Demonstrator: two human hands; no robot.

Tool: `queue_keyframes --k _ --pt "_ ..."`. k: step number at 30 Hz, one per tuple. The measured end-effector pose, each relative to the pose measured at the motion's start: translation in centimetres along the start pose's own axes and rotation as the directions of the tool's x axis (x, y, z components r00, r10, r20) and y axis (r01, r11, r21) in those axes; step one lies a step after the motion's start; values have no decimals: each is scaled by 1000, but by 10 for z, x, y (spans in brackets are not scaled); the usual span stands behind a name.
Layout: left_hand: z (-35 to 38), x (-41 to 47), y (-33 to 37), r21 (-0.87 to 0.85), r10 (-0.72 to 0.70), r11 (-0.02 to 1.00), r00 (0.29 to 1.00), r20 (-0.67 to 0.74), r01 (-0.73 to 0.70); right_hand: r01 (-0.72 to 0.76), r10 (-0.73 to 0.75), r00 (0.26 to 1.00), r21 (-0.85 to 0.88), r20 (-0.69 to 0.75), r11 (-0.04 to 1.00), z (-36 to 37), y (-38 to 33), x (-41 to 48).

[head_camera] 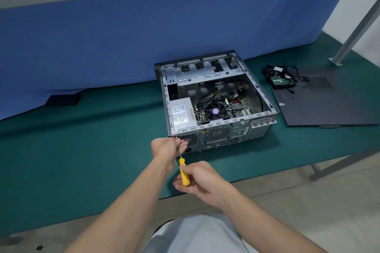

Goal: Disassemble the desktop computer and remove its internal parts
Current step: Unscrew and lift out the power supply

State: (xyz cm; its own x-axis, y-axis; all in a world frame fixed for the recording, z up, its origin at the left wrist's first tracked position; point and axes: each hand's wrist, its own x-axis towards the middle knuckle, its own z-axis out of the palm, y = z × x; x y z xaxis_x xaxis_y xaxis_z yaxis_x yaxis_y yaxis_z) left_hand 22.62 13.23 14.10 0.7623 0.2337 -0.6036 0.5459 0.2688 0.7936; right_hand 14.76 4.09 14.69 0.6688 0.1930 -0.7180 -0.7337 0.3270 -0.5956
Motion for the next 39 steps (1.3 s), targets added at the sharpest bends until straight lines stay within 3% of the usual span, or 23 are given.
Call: queue_keyframes --k 3,11,17,26,32,39 --pt "-1 0 0 -19 -16 1000 999 31 17 -41 40 998 17 49 999 -2 -2 -1" --pt "3 2 -1 -9 -22 1000 1000 -22 22 58 -65 994 -81 -83 995 4 3 3" --pt "4 1 -2 -76 -59 995 998 28 61 2 -4 998 45 55 999 -3 -4 3" --pt "4 0 -3 -26 -12 1000 994 -111 9 126 -164 961 -178 -221 976 1 4 10" --pt "4 -1 -1 -64 -39 997 999 -33 37 113 -121 986 -75 -115 991 5 -3 9" --pt "0 2 -1 -81 -36 996 999 -6 35 162 -185 963 -126 -194 979 2 -2 11"
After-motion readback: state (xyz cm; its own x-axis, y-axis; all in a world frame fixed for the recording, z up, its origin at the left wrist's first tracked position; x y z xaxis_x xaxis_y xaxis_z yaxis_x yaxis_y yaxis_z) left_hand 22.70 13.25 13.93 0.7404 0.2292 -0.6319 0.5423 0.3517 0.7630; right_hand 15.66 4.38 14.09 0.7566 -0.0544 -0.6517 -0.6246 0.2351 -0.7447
